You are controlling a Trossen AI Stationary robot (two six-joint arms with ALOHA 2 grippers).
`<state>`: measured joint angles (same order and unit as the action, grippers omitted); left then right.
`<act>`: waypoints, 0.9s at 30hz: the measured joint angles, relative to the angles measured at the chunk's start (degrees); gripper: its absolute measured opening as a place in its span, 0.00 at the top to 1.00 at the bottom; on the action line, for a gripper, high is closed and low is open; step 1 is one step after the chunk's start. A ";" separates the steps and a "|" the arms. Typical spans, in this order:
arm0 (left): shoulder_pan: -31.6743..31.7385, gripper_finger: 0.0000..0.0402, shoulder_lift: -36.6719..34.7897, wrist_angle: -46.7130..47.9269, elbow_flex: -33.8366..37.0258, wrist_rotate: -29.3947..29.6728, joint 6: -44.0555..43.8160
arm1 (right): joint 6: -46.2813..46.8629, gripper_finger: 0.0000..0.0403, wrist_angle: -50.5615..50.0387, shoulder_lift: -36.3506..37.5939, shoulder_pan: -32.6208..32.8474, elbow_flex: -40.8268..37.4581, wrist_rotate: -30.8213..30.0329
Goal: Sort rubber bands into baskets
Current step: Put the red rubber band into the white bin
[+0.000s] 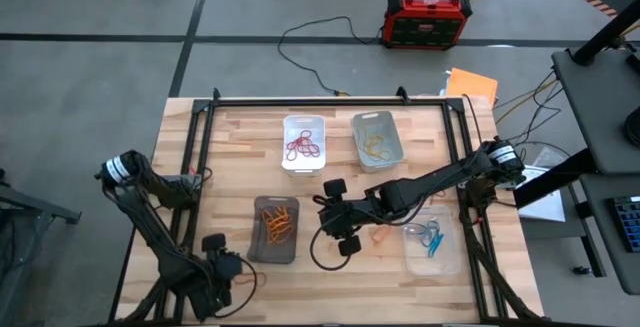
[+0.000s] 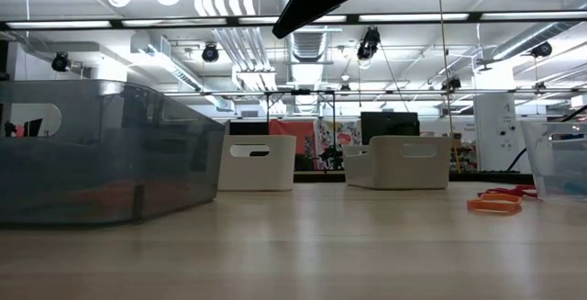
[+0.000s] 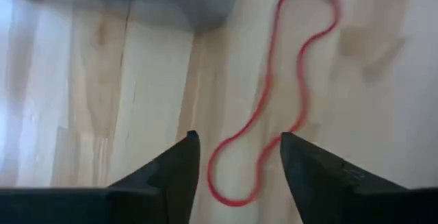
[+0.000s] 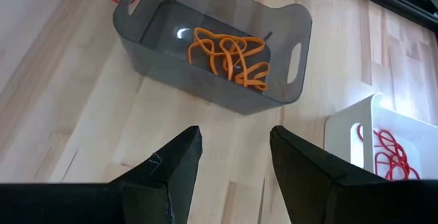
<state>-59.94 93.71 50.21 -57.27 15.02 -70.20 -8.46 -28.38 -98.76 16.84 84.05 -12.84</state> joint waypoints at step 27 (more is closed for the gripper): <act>-2.78 0.61 -0.39 -18.52 13.10 -1.37 0.86 | 1.00 0.58 -0.06 0.07 0.00 0.00 -0.02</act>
<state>-62.72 93.32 31.69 -44.17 13.65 -69.34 -7.46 -28.44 -98.70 16.84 84.05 -12.86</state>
